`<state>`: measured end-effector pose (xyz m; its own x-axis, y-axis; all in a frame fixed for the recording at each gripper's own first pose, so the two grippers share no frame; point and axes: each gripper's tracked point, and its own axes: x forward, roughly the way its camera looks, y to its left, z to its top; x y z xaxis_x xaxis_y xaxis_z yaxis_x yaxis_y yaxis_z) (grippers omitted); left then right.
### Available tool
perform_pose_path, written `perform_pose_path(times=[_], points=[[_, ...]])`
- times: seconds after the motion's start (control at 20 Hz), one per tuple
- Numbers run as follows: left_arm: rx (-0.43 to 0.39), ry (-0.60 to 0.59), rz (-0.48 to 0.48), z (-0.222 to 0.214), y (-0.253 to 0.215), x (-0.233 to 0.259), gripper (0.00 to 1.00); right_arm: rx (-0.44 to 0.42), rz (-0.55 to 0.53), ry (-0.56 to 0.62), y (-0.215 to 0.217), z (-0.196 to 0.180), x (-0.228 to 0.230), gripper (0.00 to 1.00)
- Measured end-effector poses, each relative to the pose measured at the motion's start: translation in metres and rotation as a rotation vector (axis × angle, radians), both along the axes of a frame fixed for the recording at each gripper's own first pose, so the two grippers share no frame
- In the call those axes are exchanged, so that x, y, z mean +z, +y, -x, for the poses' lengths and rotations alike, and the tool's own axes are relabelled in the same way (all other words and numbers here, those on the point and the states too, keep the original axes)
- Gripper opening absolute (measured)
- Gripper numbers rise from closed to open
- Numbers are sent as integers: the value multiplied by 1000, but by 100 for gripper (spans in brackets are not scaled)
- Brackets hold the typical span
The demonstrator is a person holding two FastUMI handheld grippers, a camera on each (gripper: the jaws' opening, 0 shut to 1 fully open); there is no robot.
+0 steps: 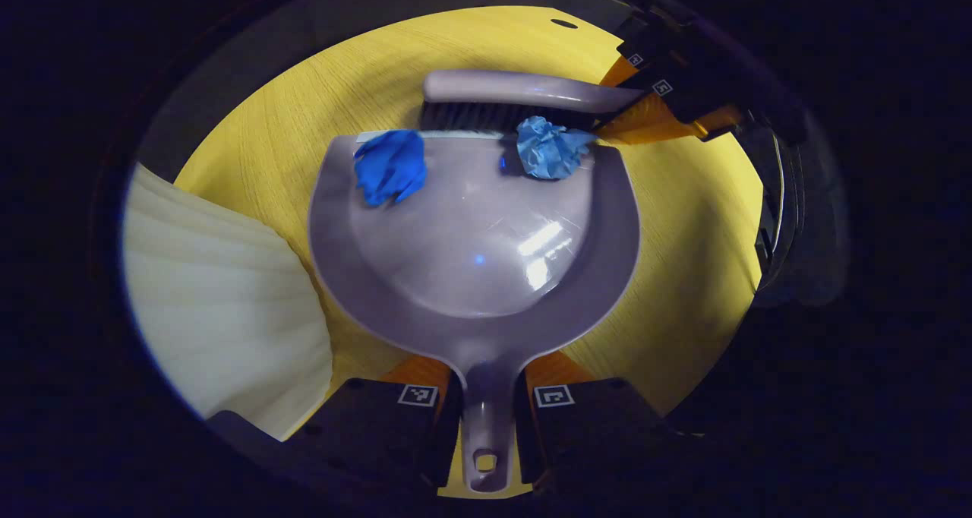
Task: Pick up the small broom and dustpan from the desktop, sweep the trash into the dustpan with the broom, and then empty the trash into the garbage bin.
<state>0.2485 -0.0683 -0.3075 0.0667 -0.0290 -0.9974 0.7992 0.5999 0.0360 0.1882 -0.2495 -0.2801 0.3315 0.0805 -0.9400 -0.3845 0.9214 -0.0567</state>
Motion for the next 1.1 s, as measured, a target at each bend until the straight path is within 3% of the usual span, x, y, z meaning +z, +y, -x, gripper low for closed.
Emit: perform_pose_path(times=[0.1, 0.45, 0.65, 0.9, 1.1], points=[[12, -12, 49, 0, -5, 0, 29, 38, 11, 9, -8, 2, -4, 27], [82, -41, 182, 0, -18, 3, 30, -84, 6, -100, -39, 1, 20, 29], [38, -100, 213, 13, -16, 24, 30, -159, 0, -155, -69, 8, 28, 29], [10, -125, 262, 34, -20, 60, 30, -234, -25, -204, -99, 48, 48, 28], [160, -157, 297, 32, -26, 91, 30, -279, -77, -218, -120, 64, 24, 28]])
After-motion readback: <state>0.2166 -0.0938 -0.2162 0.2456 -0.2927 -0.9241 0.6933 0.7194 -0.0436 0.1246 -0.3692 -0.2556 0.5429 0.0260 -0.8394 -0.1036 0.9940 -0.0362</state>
